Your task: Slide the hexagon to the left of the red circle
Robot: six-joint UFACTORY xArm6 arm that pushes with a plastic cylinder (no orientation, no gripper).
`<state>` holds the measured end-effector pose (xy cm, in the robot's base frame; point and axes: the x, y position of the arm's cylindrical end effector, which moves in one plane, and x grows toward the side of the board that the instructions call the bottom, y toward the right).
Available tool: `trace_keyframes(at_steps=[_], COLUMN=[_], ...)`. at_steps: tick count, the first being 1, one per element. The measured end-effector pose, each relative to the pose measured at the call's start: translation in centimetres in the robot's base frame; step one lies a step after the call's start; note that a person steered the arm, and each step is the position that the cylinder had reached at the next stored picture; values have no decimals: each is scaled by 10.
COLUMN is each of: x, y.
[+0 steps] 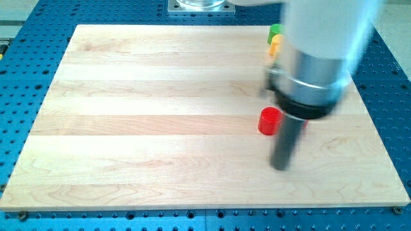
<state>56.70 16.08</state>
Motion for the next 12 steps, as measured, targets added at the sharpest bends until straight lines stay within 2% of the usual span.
trace_keyframes(at_steps=[1,2,3,4,6,7,8,10,11,12], x=[-49,-152,-231,-262,-262,-258,-245,-283,-285,-253], y=[114,142,125,108,34,-25,-112,-136,-167,-201])
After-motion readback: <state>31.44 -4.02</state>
